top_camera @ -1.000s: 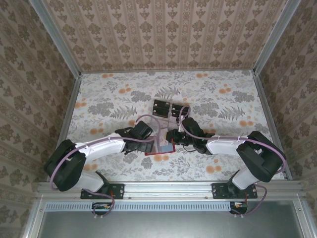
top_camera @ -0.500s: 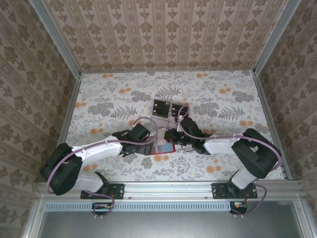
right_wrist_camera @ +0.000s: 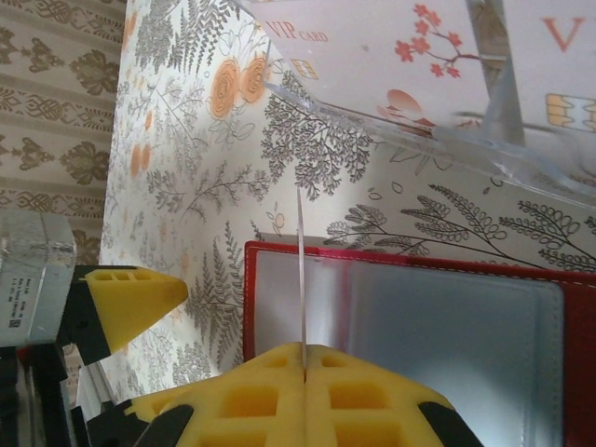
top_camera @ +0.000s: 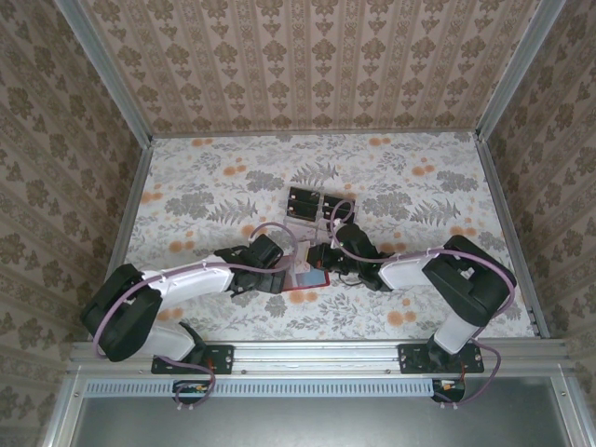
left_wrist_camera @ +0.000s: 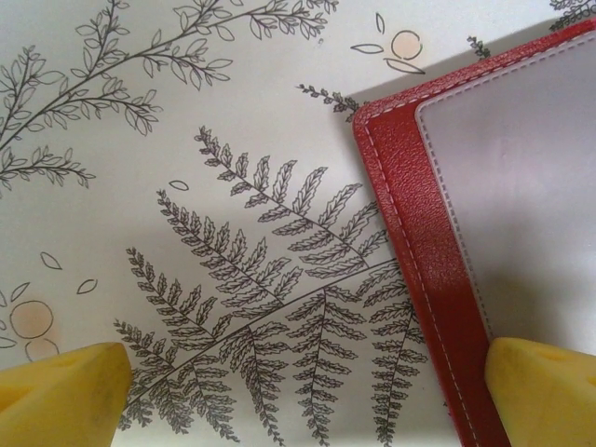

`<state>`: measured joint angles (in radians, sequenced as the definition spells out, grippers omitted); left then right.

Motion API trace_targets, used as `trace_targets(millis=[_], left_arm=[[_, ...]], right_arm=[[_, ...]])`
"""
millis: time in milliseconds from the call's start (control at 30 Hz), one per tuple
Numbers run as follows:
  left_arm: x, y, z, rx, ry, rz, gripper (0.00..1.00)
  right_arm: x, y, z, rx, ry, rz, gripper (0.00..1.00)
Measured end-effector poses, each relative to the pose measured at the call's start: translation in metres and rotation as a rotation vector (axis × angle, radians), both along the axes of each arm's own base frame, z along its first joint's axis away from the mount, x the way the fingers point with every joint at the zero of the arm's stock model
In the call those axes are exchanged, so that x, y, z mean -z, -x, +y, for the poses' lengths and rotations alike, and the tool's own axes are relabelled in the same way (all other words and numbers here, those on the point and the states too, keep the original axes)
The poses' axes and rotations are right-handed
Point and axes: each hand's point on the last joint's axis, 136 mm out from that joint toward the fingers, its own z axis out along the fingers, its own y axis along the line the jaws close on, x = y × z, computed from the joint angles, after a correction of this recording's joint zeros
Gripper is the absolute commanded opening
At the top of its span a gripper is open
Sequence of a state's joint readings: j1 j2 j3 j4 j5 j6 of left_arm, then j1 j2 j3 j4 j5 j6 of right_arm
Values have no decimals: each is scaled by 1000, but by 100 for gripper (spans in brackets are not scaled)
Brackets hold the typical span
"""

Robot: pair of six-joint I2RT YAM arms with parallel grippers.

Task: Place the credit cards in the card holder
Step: Insert the credit card into the card slot.

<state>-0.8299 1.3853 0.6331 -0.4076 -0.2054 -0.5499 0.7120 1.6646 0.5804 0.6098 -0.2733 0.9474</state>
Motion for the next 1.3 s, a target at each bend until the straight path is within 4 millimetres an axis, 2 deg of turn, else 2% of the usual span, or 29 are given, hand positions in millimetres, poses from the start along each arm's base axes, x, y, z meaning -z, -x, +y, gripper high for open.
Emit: trace_targets(millis=[367,833,1300], left_arm=[[1,0,-2,1,6,3,100],[1,0,-3,3,10,5,100],[2,0,-3,0,12,5,100]], right_arm=[[13,3,5,-4,-9,13,0],[17,15,14,-32,-52,36,0],[24,22,7,-22,-59,51,0]])
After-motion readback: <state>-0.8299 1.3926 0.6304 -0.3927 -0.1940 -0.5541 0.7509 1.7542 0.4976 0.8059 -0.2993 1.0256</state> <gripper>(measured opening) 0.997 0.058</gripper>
